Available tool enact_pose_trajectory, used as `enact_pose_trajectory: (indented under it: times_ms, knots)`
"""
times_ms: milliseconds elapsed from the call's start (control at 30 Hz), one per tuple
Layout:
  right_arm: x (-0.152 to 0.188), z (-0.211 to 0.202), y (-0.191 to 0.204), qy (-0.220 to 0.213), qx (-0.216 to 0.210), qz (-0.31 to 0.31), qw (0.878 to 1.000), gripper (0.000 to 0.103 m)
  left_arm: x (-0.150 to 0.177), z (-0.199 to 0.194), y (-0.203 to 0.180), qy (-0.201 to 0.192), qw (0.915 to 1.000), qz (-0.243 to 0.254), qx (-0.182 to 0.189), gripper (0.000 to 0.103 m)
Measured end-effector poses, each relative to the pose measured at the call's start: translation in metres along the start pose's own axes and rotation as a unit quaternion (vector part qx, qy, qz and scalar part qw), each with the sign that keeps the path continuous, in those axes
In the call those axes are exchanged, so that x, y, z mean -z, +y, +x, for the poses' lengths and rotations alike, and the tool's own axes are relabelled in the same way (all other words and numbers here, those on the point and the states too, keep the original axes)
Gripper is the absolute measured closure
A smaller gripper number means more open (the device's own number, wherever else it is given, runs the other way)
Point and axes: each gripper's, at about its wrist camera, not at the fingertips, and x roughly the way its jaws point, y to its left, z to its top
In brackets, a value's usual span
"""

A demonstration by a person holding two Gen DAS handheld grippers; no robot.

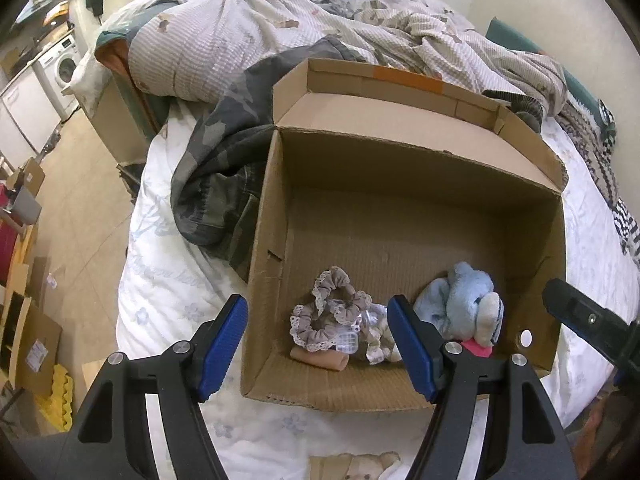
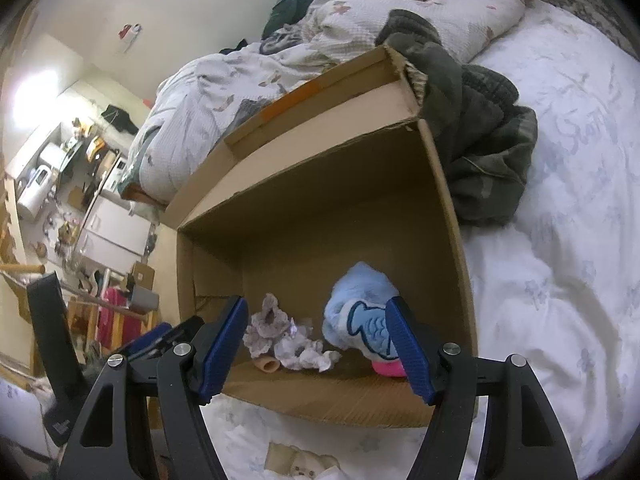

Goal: Organize soft objects
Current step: 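Carry the scrunchie and plush into the box and open both tools, then lift both open tools out of the box toward the bed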

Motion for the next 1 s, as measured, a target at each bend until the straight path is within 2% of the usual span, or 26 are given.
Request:
enact_pose_trajectory:
  times_ms: [500, 667, 767, 1000]
  knots:
    - [0.023, -0.016, 0.017, 0.003, 0.012, -0.045, 0.999, 0.027, 0.019, -0.037, 0.015, -0.021, 0.9997, -0.013, -0.008, 0.033]
    - [0.032, -0.031, 0.019, -0.019, 0.019, -0.057, 0.998, 0.027, 0.035, -0.054, 0.014, -0.035, 0.9994, 0.003, -0.005, 0.033]
    - [0.04, -0.04, 0.023, -0.041, 0.028, -0.072, 0.996, 0.027, 0.043, -0.061, 0.016, -0.037, 0.9993, 0.011, -0.002, 0.033]
    - [0.071, -0.042, 0.028, -0.025, 0.07, -0.106, 0.992, 0.027, 0.074, -0.073, 0.026, -0.044, 0.9988, 0.018, -0.009, 0.033]
